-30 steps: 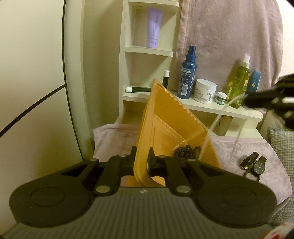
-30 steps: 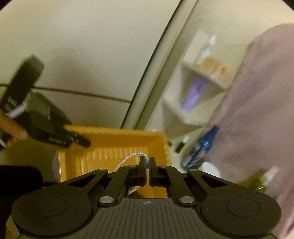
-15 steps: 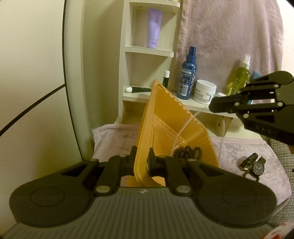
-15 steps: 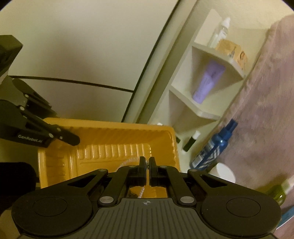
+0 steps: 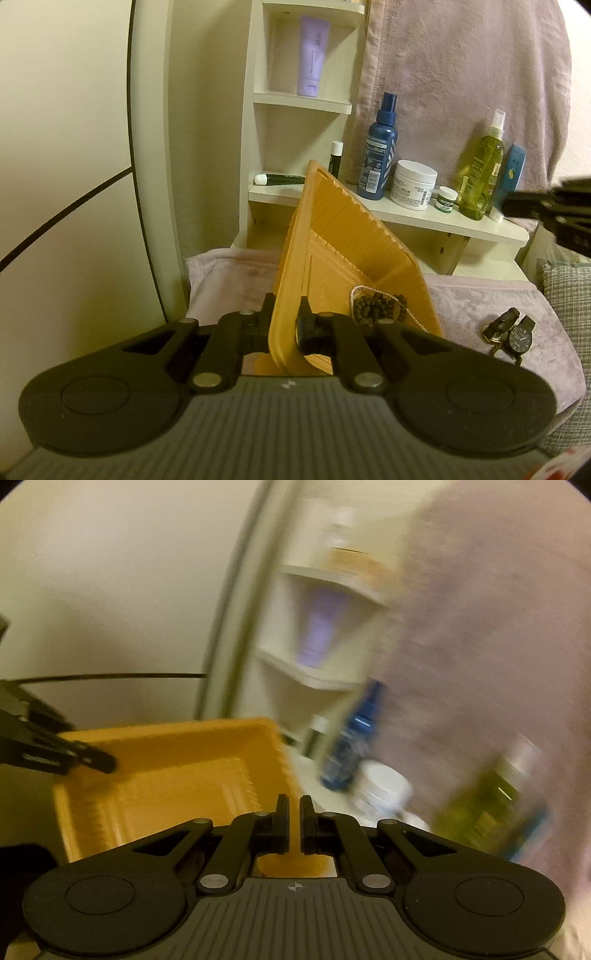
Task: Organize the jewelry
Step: 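Move the open right gripper back over the jewelry pile, then open the right gripper wide and lower it over the black watch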
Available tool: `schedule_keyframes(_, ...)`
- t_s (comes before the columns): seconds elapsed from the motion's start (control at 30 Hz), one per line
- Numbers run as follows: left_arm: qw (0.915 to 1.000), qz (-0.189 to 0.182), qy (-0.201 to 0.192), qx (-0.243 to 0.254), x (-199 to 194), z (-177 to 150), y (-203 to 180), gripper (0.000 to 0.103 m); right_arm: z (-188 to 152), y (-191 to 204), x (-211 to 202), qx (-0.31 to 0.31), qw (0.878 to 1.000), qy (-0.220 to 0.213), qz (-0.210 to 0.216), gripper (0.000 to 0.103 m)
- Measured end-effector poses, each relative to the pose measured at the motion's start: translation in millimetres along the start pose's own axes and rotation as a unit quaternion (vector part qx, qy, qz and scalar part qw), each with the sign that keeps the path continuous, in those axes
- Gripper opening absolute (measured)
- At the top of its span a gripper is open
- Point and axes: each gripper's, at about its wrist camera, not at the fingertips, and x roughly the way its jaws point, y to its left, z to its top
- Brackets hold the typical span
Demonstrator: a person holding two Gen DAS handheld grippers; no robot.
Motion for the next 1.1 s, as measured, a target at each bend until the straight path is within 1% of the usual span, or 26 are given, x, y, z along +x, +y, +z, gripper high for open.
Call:
schedule_keyframes(0.1, 1.0, 0.0, -0.001, 0.002, 0.5, 0.1, -0.1, 0.009, -25.8, -13.6, -16.8, 0.039, 0.998, 0.015, -0.042, 0.003)
schedule_keyframes(0.2, 1.0, 0.0, -0.001, 0.003, 1.0, 0.4, 0.1, 0.009, -58.8, -21.7, -32.3, 0.077, 0.993, 0.04, -0.075, 0.003)
schedule_keyframes(0.27, 1.0, 0.001, -0.002, 0.002, 0.9, 0.3, -0.2, 0.009, -80.3, -25.3, -41.6, 0.107, 0.989, 0.055, -0.089, 0.003)
schedule_keyframes(0.37, 1.0, 0.0, -0.002, 0.002, 0.6, 0.4, 0.0, 0.009, -110.4, -28.1, -52.5, 0.155, 0.979, 0.081, -0.109, 0.004)
schedule_keyframes(0.43, 1.0, 0.0, -0.002, 0.002, -0.2, -0.1, -0.6, 0.009, -126.1, -28.2, -58.5, 0.184, 0.972, 0.094, -0.11, 0.005)
schedule_keyframes(0.5, 1.0, 0.0, -0.002, 0.004, -0.5, -0.1, -1.1, 0.009, -139.3, -25.2, -61.3, 0.2, 0.967, 0.106, -0.113, 0.008)
schedule_keyframes(0.53, 1.0, 0.0, -0.002, 0.004, -0.6, 0.1, -1.5, 0.009, -144.0, -23.4, -61.6, 0.204, 0.966, 0.111, -0.115, 0.015)
schedule_keyframes(0.57, 1.0, 0.0, -0.002, 0.004, -1.0, 0.4, -1.9, 0.009, -147.0, -22.8, -61.4, 0.207, 0.965, 0.115, -0.116, 0.028)
schedule_keyframes(0.6, 1.0, 0.001, -0.001, 0.005, -0.8, 0.6, -1.9, 0.009, -150.7, -20.4, -61.5, 0.21, 0.963, 0.116, -0.118, 0.036)
schedule_keyframes(0.63, 1.0, 0.001, -0.001, 0.005, -1.1, 1.0, -2.3, 0.009, -152.7, -19.3, -60.5, 0.214, 0.962, 0.115, -0.121, 0.05)
schedule_keyframes(0.67, 1.0, 0.001, -0.001, 0.006, -1.3, 1.3, -2.7, 0.009, -154.0, -18.7, -60.2, 0.216, 0.962, 0.113, -0.122, 0.057)
schedule_keyframes(0.83, 1.0, 0.002, -0.002, 0.008, -1.8, 1.5, -4.4, 0.009, -155.2, -19.4, -47.4, 0.223, 0.958, 0.119, -0.135, 0.063)
schedule_keyframes(0.93, 1.0, 0.002, -0.002, 0.009, -2.1, 1.3, -4.5, 0.009, -154.3, -18.3, -36.3, 0.221, 0.955, 0.125, -0.152, 0.065)
schedule_keyframes(1.0, 1.0, 0.002, -0.001, 0.009, -2.1, 1.6, -4.7, 0.009, -153.1, -15.5, -27.3, 0.21, 0.955, 0.132, -0.162, 0.065)
schedule_keyframes(1.1, 1.0, 0.002, -0.002, 0.008, -2.2, 1.2, -4.5, 0.009, -152.8, -9.4, -11.2, 0.173, 0.959, 0.149, -0.166, 0.067)
